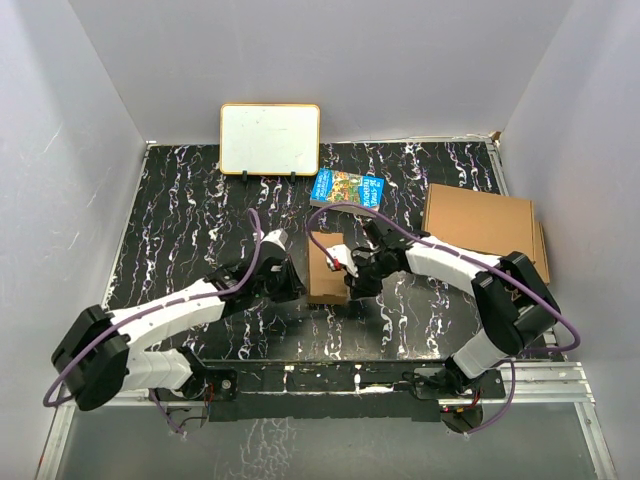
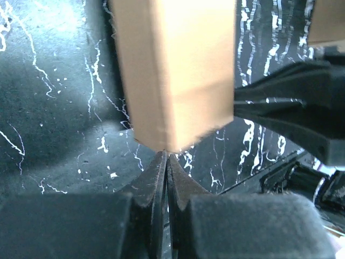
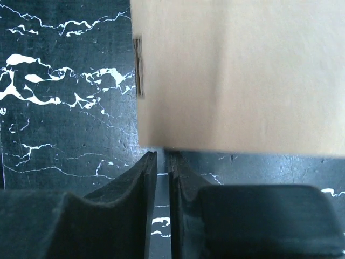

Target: Fold the paper box

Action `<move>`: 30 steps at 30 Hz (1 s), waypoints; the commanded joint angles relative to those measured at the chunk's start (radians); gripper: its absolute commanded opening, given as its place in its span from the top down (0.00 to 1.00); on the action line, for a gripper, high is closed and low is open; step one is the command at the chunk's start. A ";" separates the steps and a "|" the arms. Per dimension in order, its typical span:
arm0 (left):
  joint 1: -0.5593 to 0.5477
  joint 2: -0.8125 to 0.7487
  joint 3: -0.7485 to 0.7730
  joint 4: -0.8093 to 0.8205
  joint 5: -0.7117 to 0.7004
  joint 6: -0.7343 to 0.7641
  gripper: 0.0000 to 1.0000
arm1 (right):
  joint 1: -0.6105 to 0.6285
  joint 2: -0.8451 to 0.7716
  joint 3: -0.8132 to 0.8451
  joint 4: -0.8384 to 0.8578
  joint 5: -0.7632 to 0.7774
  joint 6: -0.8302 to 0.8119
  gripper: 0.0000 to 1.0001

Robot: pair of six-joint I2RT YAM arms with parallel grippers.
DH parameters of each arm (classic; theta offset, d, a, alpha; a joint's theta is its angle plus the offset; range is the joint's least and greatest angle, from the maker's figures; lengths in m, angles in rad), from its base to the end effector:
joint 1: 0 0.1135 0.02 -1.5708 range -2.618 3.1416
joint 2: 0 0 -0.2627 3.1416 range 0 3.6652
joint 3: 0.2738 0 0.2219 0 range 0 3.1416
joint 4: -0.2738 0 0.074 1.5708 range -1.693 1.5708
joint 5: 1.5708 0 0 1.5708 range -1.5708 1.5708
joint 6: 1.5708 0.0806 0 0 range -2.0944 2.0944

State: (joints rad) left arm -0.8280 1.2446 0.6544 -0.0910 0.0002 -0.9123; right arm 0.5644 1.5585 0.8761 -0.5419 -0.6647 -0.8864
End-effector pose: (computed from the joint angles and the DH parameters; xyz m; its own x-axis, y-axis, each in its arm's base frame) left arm 0.1804 -0.1965 0.1959 -0.8433 -0.2510 -0.4753 0.1140 0.7807 -0.6145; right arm 0.1991 0.1849 0.1587 -0.0391 -0.7465 -0.6642 -0.9938 -0.0402 0.1037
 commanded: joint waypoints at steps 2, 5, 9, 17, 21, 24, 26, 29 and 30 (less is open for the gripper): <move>0.003 -0.087 -0.032 -0.071 0.019 0.093 0.99 | -0.055 -0.049 0.026 -0.023 -0.090 -0.065 0.78; 0.003 -0.083 -0.040 -0.099 0.019 0.141 1.00 | -0.055 -0.046 0.009 -0.017 -0.108 -0.086 0.78; 0.004 -0.080 -0.042 -0.094 0.004 0.250 1.00 | -0.053 -0.039 -0.002 0.010 -0.120 -0.079 0.79; 0.003 -0.113 -0.167 0.226 0.135 0.709 1.00 | -0.046 -0.054 -0.041 0.088 -0.153 -0.063 0.80; 0.003 -0.132 -0.244 0.374 0.089 0.830 1.00 | -0.046 -0.062 -0.056 0.102 -0.157 -0.085 0.79; 0.003 -0.168 -0.311 0.474 0.082 0.856 1.00 | -0.046 -0.070 -0.064 0.116 -0.160 -0.093 0.78; 0.004 -0.189 -0.347 0.501 0.062 0.828 0.97 | -0.046 -0.069 -0.065 0.120 -0.165 -0.094 0.78; 0.006 -0.233 -0.382 0.502 0.002 0.691 0.80 | -0.046 -0.066 -0.063 0.120 -0.169 -0.093 0.77; 0.007 -0.257 -0.380 0.462 -0.046 0.593 0.68 | -0.046 -0.066 -0.063 0.120 -0.172 -0.093 0.77</move>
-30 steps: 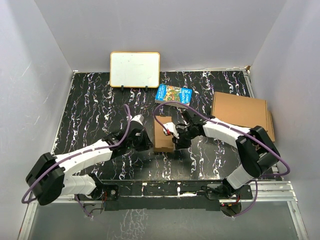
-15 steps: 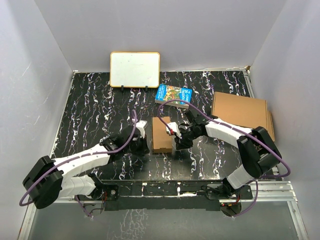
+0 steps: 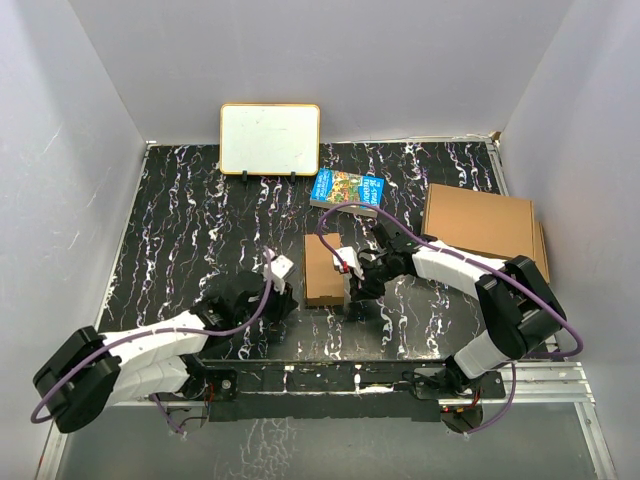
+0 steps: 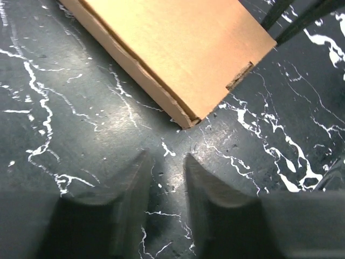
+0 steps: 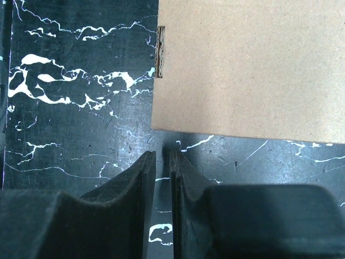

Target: Fold the paper box

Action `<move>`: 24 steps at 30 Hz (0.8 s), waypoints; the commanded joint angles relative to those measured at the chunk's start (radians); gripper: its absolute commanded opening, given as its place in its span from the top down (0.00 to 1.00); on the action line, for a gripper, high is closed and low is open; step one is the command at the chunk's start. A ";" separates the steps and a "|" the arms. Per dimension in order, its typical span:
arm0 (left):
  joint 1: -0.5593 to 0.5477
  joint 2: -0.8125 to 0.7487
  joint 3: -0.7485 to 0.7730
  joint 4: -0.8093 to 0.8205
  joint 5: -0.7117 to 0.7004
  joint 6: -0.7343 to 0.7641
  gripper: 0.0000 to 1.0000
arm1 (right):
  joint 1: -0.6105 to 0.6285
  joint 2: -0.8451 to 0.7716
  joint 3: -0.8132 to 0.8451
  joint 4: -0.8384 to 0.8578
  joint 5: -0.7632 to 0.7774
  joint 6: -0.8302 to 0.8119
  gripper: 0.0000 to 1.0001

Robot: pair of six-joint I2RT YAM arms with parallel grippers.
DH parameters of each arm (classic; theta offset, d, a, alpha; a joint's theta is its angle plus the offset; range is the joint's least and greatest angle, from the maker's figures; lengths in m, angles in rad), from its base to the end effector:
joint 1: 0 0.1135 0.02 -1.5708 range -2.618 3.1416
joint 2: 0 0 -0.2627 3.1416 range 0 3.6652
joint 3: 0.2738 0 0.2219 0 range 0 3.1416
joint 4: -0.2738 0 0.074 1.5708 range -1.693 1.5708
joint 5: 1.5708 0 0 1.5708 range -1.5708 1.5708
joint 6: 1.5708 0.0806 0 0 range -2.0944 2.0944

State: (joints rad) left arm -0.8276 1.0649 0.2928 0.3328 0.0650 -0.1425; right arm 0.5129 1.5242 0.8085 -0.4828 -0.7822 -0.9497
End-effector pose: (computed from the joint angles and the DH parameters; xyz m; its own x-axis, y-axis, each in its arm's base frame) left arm 0.1500 -0.1710 0.1716 -0.3949 0.2202 -0.8920 0.7258 0.6700 -0.1559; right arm 0.1952 0.1752 0.1588 -0.0076 -0.6663 -0.7456 -0.9926 -0.0852 0.0862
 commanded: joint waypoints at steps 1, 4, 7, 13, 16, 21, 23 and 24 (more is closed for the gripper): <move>0.010 -0.098 -0.010 -0.010 -0.153 -0.257 0.59 | 0.006 -0.031 0.004 0.061 -0.057 -0.030 0.77; 0.059 -0.144 0.009 -0.103 -0.096 -0.427 0.49 | 0.005 -0.029 0.006 0.060 -0.061 -0.028 0.77; 0.119 -0.164 -0.011 -0.059 0.049 -0.570 0.49 | 0.005 -0.025 0.007 0.059 -0.065 -0.020 0.77; 0.142 -0.113 -0.026 0.096 0.162 -0.786 0.50 | 0.006 -0.019 0.008 0.070 -0.068 0.005 0.78; 0.142 -0.060 0.015 0.080 0.173 -0.792 0.52 | 0.008 -0.017 0.005 0.080 -0.065 0.013 0.78; 0.142 0.032 0.061 0.047 0.180 -0.778 0.55 | 0.030 -0.007 0.003 0.092 -0.043 0.023 0.79; 0.142 0.056 0.061 0.058 0.183 -0.775 0.56 | 0.037 -0.003 0.004 0.093 -0.037 0.024 0.79; 0.141 0.063 0.057 0.070 0.186 -0.777 0.56 | 0.040 -0.003 0.004 0.095 -0.033 0.026 0.79</move>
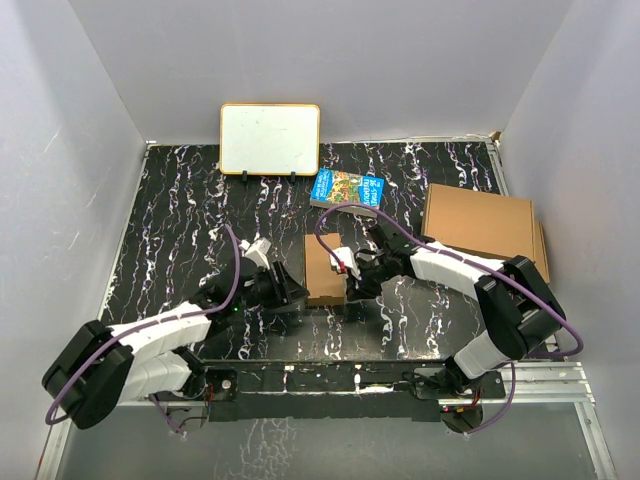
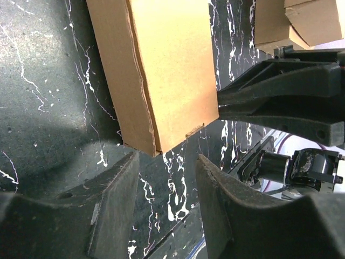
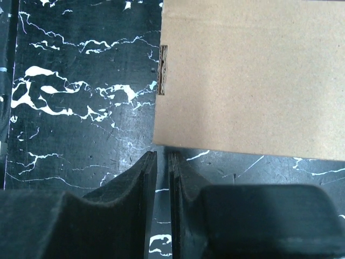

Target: Fold the paper box

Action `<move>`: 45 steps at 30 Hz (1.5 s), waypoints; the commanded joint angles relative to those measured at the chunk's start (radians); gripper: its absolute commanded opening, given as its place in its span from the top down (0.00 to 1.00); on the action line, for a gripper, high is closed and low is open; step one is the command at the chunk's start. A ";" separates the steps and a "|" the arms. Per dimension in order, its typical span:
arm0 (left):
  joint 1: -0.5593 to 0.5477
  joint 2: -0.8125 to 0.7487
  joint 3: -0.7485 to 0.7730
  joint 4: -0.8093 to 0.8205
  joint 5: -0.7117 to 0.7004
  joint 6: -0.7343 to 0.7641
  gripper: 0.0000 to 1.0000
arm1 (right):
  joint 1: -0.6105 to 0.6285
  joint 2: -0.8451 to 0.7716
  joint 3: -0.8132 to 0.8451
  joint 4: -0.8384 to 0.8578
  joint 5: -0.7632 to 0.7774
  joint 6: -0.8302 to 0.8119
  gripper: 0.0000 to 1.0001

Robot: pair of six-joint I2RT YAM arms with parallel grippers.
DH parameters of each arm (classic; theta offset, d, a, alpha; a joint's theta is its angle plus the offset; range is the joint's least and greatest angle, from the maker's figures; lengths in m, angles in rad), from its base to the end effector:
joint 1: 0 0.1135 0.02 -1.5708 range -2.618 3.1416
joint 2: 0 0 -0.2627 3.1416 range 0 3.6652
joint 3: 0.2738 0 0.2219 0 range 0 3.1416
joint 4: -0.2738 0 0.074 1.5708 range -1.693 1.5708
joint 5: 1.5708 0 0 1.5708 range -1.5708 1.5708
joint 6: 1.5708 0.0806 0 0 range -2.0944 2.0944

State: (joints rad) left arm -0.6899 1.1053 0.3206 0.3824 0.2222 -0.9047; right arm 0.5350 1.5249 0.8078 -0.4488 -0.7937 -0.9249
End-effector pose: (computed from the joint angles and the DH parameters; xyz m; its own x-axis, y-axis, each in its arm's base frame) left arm 0.1708 -0.1640 0.1800 -0.7977 -0.3361 -0.5008 0.2428 0.5811 -0.7768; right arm 0.1942 0.1819 0.1608 0.0025 -0.6494 -0.7604 -0.9920 -0.0973 0.0799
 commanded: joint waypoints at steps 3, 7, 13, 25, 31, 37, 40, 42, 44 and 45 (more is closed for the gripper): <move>0.003 0.047 0.027 0.042 0.035 -0.019 0.58 | 0.023 0.000 0.005 0.062 -0.015 0.001 0.80; 0.003 0.082 0.026 0.079 0.047 -0.020 0.59 | 0.027 0.003 0.006 0.064 -0.010 0.002 0.81; 0.003 0.118 0.037 0.107 0.062 -0.026 0.63 | 0.033 0.006 0.005 0.066 -0.007 0.005 0.82; 0.003 0.171 0.037 0.155 0.099 -0.044 0.77 | 0.049 0.012 0.007 0.071 0.001 0.015 0.84; 0.003 0.202 0.040 0.185 0.122 -0.058 0.85 | 0.061 0.013 0.008 0.080 0.001 0.027 0.87; 0.000 0.231 0.058 0.185 0.138 -0.062 0.92 | 0.078 0.012 0.012 0.082 -0.005 0.036 0.88; -0.003 0.239 0.067 0.175 0.143 -0.058 0.93 | 0.079 0.012 0.014 0.084 -0.005 0.042 0.87; -0.003 0.220 0.070 0.144 0.133 -0.047 0.90 | 0.079 0.013 0.025 0.074 0.019 0.045 0.85; -0.002 0.176 0.072 0.091 0.108 -0.030 0.85 | 0.067 0.007 0.043 0.055 0.057 0.048 0.82; -0.002 0.144 0.071 0.059 0.091 -0.018 0.83 | 0.052 0.001 0.047 0.047 0.072 0.045 0.80</move>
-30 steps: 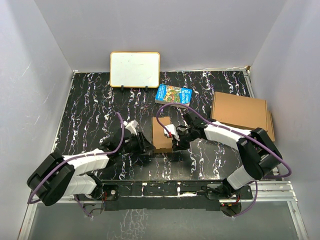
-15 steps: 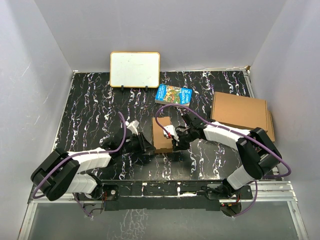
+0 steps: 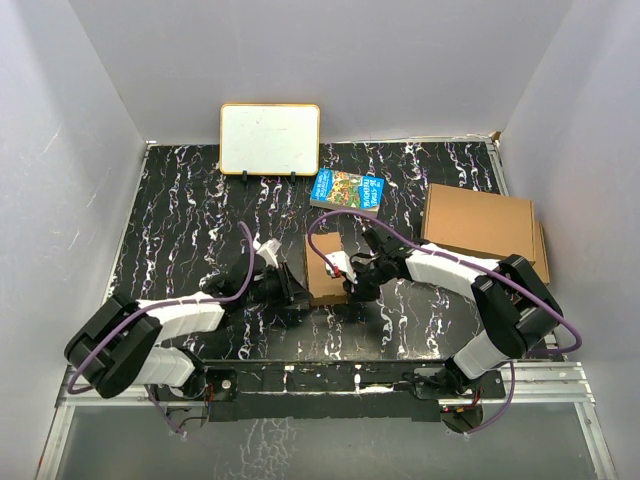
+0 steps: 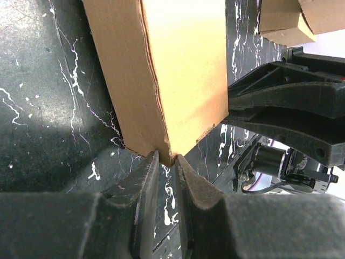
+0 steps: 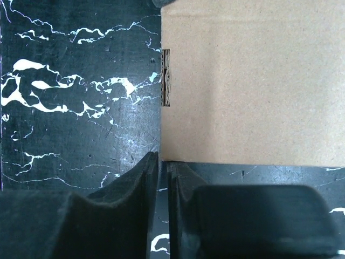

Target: Fold the paper box

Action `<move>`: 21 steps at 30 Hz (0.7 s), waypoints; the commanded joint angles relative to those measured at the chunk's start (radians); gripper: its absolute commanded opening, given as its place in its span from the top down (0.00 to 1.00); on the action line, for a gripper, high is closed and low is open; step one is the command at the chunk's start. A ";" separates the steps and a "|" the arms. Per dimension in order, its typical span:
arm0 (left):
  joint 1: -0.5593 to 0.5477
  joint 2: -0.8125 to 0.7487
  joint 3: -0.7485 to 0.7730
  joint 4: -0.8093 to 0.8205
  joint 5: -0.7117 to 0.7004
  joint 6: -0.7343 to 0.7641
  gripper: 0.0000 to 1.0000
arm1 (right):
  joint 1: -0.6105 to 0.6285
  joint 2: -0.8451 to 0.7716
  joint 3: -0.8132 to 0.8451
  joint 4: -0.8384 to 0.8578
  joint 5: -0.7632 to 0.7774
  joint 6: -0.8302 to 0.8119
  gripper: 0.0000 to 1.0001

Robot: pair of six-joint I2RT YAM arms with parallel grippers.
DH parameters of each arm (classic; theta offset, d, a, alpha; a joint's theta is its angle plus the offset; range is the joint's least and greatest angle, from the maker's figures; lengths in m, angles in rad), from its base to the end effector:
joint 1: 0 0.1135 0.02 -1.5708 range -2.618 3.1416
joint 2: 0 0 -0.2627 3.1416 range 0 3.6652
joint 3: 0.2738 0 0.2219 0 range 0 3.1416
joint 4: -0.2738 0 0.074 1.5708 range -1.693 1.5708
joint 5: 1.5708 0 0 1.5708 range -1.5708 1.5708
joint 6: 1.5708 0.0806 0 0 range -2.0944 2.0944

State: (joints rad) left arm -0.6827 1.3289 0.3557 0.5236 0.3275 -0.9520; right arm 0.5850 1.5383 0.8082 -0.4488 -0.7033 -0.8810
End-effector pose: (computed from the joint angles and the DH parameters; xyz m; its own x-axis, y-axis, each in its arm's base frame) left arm 0.1871 -0.1856 0.1604 -0.8653 -0.2905 -0.4085 0.2022 0.5435 -0.8147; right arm 0.1900 0.1884 0.1531 -0.0066 -0.7101 -0.7041 -0.9934 -0.0758 0.0857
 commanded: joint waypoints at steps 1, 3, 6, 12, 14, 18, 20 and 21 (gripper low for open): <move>-0.008 -0.110 0.034 -0.113 -0.032 0.041 0.78 | -0.013 -0.020 0.047 0.037 -0.005 -0.007 0.79; -0.006 -0.183 0.030 -0.170 -0.069 0.070 0.67 | -0.052 -0.040 0.041 0.026 0.014 -0.018 0.71; 0.004 -0.277 0.015 -0.215 -0.116 0.122 0.57 | -0.105 -0.072 0.038 0.022 -0.014 -0.013 0.64; 0.018 -0.393 -0.038 -0.131 -0.160 0.155 0.44 | -0.168 -0.126 0.098 0.059 -0.046 0.140 0.39; 0.020 -0.401 -0.068 -0.024 -0.162 0.151 0.37 | -0.180 -0.126 0.131 0.091 -0.069 0.244 0.24; 0.021 -0.366 -0.133 0.180 -0.167 0.093 0.25 | -0.205 -0.009 0.224 0.079 -0.274 0.481 0.18; 0.022 -0.339 -0.139 0.221 -0.171 0.070 0.23 | -0.212 0.084 0.256 0.100 -0.295 0.597 0.18; 0.023 -0.330 -0.135 0.219 -0.172 0.067 0.23 | -0.218 0.116 0.271 0.111 -0.291 0.644 0.18</move>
State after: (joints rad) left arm -0.6685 0.9733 0.2268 0.5869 0.1741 -0.8497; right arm 0.3859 1.5280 1.0088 -0.4065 -0.8677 -0.5148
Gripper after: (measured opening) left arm 0.762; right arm 0.819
